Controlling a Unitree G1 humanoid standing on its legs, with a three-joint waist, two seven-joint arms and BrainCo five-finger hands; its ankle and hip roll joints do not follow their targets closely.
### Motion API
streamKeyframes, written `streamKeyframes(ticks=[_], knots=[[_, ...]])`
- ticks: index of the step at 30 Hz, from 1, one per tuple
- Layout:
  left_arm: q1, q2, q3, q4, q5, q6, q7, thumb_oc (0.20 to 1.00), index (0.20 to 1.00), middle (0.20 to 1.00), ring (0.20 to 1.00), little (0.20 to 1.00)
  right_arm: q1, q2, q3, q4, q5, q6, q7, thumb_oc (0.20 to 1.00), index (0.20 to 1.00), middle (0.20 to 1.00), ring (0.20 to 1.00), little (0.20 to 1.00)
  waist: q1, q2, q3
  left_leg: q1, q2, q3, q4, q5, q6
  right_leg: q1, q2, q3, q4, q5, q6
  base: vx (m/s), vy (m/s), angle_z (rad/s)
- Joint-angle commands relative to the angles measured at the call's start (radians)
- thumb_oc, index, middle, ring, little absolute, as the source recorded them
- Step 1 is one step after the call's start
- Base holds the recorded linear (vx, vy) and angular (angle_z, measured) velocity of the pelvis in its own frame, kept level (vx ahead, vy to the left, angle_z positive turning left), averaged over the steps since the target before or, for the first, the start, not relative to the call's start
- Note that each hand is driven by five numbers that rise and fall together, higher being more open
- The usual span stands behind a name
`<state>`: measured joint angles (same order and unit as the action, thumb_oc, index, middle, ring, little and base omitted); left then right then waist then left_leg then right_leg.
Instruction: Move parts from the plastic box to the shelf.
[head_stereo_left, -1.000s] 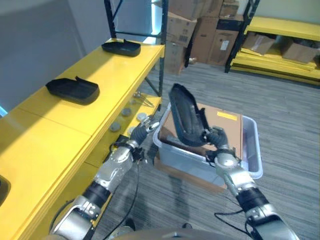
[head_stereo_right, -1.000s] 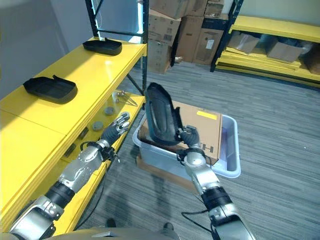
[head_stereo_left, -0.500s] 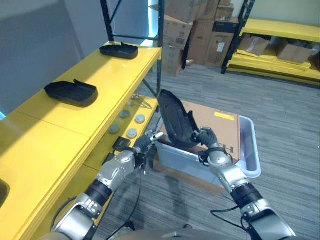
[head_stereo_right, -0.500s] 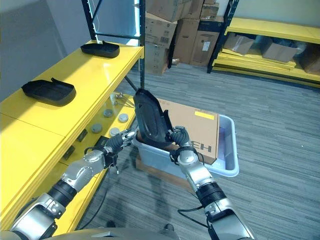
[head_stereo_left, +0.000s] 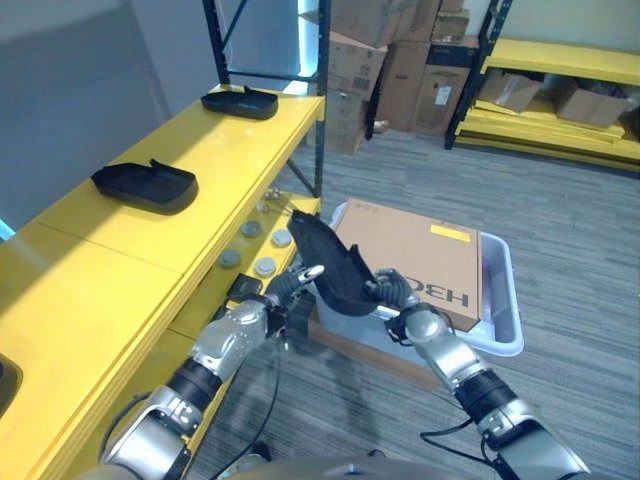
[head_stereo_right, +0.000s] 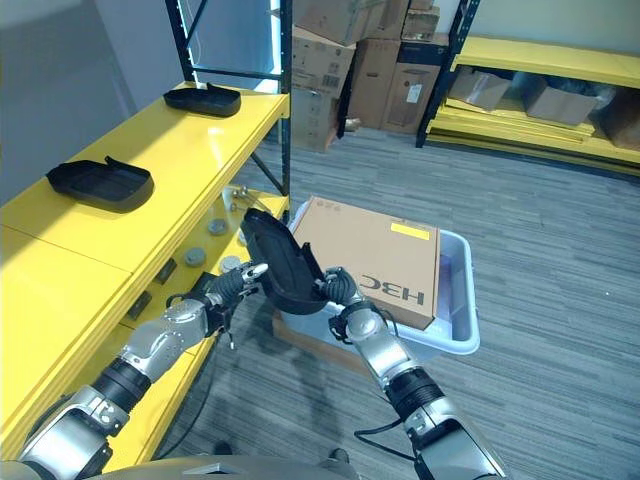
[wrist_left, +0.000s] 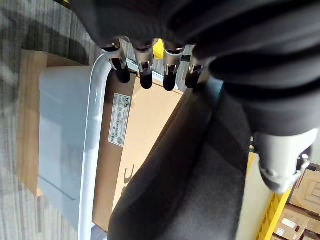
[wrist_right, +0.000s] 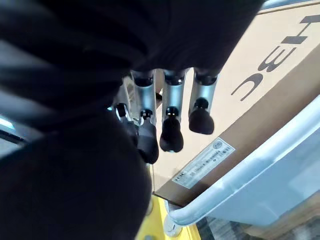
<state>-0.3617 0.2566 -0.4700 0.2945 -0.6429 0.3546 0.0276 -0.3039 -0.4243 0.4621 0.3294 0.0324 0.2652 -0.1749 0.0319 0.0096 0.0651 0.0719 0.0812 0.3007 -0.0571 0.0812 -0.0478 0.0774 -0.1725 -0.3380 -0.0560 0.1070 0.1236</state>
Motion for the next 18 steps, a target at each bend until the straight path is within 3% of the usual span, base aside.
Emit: streamKeyframes(ticks=[1, 11, 12, 13, 14, 18], knots=[[-0.067, -0.013, 0.015, 0.025, 0.031, -0.023, -0.037, 1.000, 1.000, 1.000, 1.000, 1.000, -0.085, 0.006, 0.028, -0.063, -0.015, -0.068, 0.029, 0.200, 0.200, 0.200, 0.200, 0.200, 0.024, -0.005, -0.029, -0.010, 0.022, -0.032, 0.067, -0.071, -0.013, 0.010, -0.033, 0.002, 0.036, -0.057, 0.057, 0.00, 0.000, 0.00], [-0.065, -0.009, -0.011, 0.020, 0.111, -0.018, -0.072, 1.000, 1.000, 1.000, 1.000, 1.000, -0.083, 0.015, 0.069, -0.099, -0.034, -0.071, 0.070, 0.200, 0.200, 0.200, 0.200, 0.200, 0.026, -0.002, -0.021, -0.006, 0.021, -0.033, 0.059, -0.068, -0.014, 0.015, -0.033, -0.004, 0.030, -0.054, 0.058, 0.00, 0.000, 0.00], [-0.066, -0.008, -0.013, 0.018, 0.117, -0.017, -0.068, 0.809, 0.809, 0.809, 0.809, 0.809, -0.084, 0.015, 0.071, -0.100, -0.034, -0.070, 0.069, 0.200, 0.200, 0.200, 0.200, 0.200, 0.026, -0.002, -0.021, -0.006, 0.021, -0.033, 0.058, -0.068, -0.014, 0.015, -0.033, -0.004, 0.029, -0.054, 0.058, 0.00, 0.000, 0.00], [-0.067, -0.006, -0.015, 0.018, 0.119, -0.014, -0.059, 0.533, 0.533, 0.533, 0.533, 0.533, -0.085, 0.017, 0.073, -0.100, -0.034, -0.068, 0.070, 0.200, 0.200, 0.200, 0.200, 0.200, 0.026, -0.002, -0.021, -0.006, 0.022, -0.034, 0.056, -0.066, -0.015, 0.015, -0.032, -0.003, 0.028, -0.053, 0.058, 0.00, 0.000, 0.00], [-0.067, -0.006, -0.015, 0.018, 0.119, -0.015, -0.058, 0.200, 0.200, 0.200, 0.200, 0.200, -0.085, 0.017, 0.073, -0.100, -0.034, -0.068, 0.070, 0.200, 0.200, 0.200, 0.200, 0.200, 0.026, -0.002, -0.021, -0.005, 0.022, -0.034, 0.056, -0.066, -0.015, 0.015, -0.032, -0.003, 0.028, -0.053, 0.058, 0.00, 0.000, 0.00], [-0.071, 0.001, -0.015, 0.022, 0.147, -0.021, -0.055, 0.200, 0.200, 0.200, 0.200, 0.200, -0.090, 0.018, 0.082, -0.107, -0.028, -0.052, 0.054, 0.200, 0.200, 0.200, 0.200, 0.200, 0.027, -0.001, -0.020, -0.004, 0.023, -0.032, 0.054, -0.064, -0.018, 0.017, -0.032, -0.004, 0.027, -0.053, 0.058, 0.00, 0.000, 0.00]])
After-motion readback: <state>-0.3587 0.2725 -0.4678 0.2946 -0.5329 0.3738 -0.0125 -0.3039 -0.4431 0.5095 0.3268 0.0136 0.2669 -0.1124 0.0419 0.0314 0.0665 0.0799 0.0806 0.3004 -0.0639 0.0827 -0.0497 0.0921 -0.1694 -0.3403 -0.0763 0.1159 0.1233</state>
